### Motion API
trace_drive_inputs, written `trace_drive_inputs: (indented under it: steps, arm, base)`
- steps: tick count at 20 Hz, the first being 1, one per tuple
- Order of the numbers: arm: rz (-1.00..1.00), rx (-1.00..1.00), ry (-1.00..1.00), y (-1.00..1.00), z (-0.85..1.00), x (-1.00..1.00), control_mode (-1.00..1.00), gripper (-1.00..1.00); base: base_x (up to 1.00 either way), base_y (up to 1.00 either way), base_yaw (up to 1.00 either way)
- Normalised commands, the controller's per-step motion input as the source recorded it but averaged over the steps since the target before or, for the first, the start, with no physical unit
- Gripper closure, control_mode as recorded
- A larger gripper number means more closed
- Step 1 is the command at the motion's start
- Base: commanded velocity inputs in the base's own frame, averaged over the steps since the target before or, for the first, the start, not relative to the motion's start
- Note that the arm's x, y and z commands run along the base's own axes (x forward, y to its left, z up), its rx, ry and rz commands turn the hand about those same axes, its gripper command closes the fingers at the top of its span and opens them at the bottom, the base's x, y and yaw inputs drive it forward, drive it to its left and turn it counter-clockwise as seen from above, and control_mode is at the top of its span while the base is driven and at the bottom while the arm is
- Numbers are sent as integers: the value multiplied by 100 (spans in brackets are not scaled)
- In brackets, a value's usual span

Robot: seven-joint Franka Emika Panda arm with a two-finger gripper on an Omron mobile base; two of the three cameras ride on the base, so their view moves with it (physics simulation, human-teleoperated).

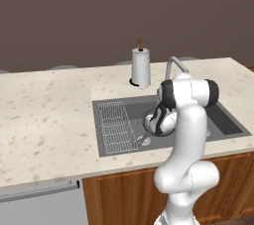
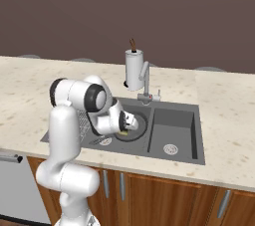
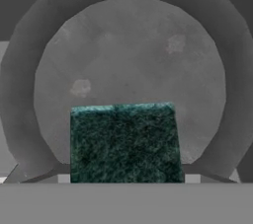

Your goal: Pick the pan and sponge and place them into the sink. Then turn on the water.

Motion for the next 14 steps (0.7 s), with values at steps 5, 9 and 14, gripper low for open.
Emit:
trace_drive_inputs:
  steps: [5,9,14]
  arm:
    - [0,0,0,-3,-20,11,-100,-100]
    - [0,0,0,-5,-9,10,-100,-100]
    - [0,0,-1,-15,0,1,-100,-100]
  base:
    - [0,0,0]
    - [0,0,0]
    - [0,0,0]
